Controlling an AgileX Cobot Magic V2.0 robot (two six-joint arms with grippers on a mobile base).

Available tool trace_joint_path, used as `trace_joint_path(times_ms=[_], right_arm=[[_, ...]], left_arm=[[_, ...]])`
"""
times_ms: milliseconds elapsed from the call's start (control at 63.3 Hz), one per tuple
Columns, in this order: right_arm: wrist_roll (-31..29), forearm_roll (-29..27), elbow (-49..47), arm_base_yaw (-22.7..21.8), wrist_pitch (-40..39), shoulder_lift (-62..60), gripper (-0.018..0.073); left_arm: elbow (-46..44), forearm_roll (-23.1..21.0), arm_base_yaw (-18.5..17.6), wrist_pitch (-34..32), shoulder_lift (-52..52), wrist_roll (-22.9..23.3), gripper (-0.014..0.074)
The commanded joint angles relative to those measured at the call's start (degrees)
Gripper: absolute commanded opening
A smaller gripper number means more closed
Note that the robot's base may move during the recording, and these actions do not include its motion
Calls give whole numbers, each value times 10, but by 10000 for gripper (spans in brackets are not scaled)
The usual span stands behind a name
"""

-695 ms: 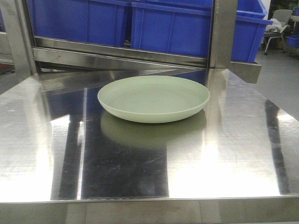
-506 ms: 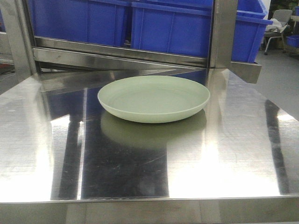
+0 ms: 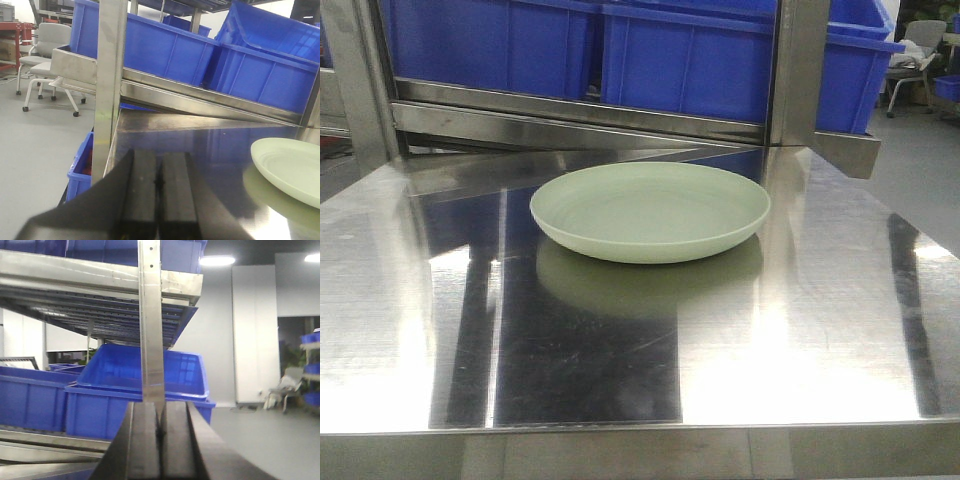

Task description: Place green plate on second shelf with right arm

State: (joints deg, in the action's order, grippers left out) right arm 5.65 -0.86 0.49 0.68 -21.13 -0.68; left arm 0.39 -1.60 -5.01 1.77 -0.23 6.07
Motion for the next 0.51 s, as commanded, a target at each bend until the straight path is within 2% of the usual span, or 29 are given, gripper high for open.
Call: trace_joint_path(times_ms=[0,32,158,300,379,490], right_arm=[[59,4,-60,1,35,-4,57],[80,9,-84,1,106,2,57],[93,0,-180,1,259,56,57],[87,-109,-303,24,447,183,57],[62,-153,-360,44,487,280,57],[57,-163,-411,67,453,395,57]], left_arm=[[23,-5,-4,-51,-12,2,130],[23,-5,-4,-51,-12,2,130],[23,-5,-4,-51,-12,2,130],[23,-5,-4,-51,-12,2,130],[23,-5,-4,-51,-12,2,130],[23,-5,-4,-51,-12,2,130]])
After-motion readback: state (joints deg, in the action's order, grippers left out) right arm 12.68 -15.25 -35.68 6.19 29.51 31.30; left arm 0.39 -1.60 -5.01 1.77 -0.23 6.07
